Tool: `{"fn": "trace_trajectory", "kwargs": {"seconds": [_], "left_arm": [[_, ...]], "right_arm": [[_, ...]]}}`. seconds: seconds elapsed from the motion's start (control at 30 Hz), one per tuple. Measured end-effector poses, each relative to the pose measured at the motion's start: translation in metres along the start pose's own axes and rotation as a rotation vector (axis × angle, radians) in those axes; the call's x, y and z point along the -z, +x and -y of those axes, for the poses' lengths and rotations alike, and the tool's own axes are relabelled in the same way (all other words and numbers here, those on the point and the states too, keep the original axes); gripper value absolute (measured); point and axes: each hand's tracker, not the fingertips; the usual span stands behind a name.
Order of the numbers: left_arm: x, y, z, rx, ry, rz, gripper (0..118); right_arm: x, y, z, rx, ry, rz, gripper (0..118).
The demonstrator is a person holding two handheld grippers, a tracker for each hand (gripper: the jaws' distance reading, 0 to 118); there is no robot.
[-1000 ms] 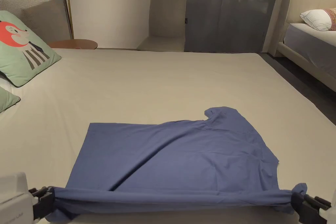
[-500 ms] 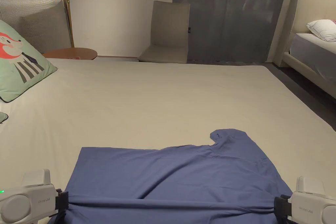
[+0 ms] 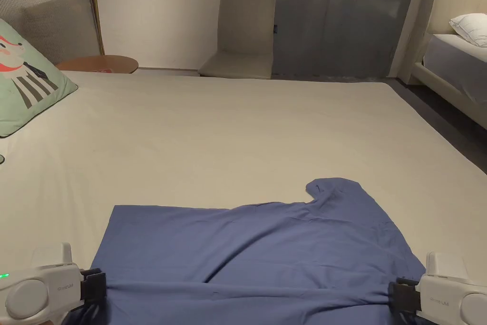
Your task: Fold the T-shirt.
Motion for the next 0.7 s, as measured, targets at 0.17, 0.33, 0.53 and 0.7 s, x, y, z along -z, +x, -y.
{"fn": "trace_trajectory", "kwargs": {"seconds": [0.17,0.33,0.53,0.7], "left_arm": [[-0.059,0.000,0.007,0.049,0.245,0.020,107],[-0.121,-0.001,0.024,0.066,0.430,0.046,103],[-0.163,-0.001,0.044,0.073,0.530,0.019,0],[-0.166,-0.014,0.051,0.008,0.461,0.063,0]], "right_arm": [[-0.052,0.004,0.006,-0.039,0.219,0.011,104],[-0.110,0.002,0.017,0.015,0.464,0.039,103],[-0.152,-0.005,0.032,0.042,0.568,0.018,0],[-0.159,-0.007,0.041,0.018,0.561,-0.002,0]]}}
